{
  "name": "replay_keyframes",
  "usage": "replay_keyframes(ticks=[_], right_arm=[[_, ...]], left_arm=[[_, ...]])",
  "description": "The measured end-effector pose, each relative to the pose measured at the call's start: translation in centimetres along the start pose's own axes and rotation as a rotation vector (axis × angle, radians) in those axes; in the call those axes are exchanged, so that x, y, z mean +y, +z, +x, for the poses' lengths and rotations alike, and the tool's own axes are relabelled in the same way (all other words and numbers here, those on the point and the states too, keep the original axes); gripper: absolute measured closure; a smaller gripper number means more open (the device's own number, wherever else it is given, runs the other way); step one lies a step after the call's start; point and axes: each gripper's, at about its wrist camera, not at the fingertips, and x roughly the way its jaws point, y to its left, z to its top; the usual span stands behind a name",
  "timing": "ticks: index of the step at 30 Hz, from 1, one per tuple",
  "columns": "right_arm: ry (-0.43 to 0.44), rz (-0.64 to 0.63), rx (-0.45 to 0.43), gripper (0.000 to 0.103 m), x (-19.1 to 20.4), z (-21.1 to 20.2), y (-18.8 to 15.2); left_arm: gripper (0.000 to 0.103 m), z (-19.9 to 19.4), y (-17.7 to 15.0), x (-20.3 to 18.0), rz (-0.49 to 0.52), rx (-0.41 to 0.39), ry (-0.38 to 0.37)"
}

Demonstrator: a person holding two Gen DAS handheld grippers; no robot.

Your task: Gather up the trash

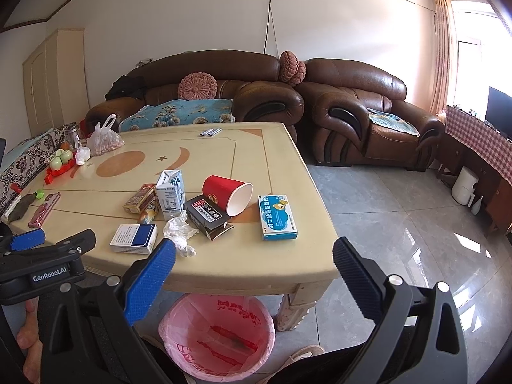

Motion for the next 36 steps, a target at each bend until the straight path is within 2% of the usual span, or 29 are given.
replay_keyframes(ticks=[5,20,22,25,26,30,36], right_arm=[[0.018,0.017,0.012,0.007,-1.1,1.8,0.2],[-0.021,0.017,0.07,0.007,-2.7,6.8,0.9],[-0.02,0.014,0.079,0.007,-2.6,7.5,0.9],[-0.011,0.009,0.099,0.007,-2.7,8.6,1.0],[-0.01,0.008,0.106,0.007,-2.7,9.0,1.1],[-0.023,-0.009,0.123,0.007,-2.7,10.3,1.2],[-0.023,0.001,0.162,0.007,-2.8,12.7,1.4]], left_arm=[[0.005,1.5,0.2,1.1,-0.013,0.036,-0.011],[0.005,6.0,0.8,1.2,-0.024,0.131,-0.009],[0.005,6.5,1.2,1.2,-0.001,0.13,-0.014],[0.005,7.1,1.8,1.2,0.069,0.127,-0.084],[0.005,7.4,2.1,1.3,0.102,0.126,-0.087],[0.005,8.6,2.9,1.3,0.222,0.11,-0.026],[0.005,10.6,2.8,0.9,0.33,0.157,-0.051]])
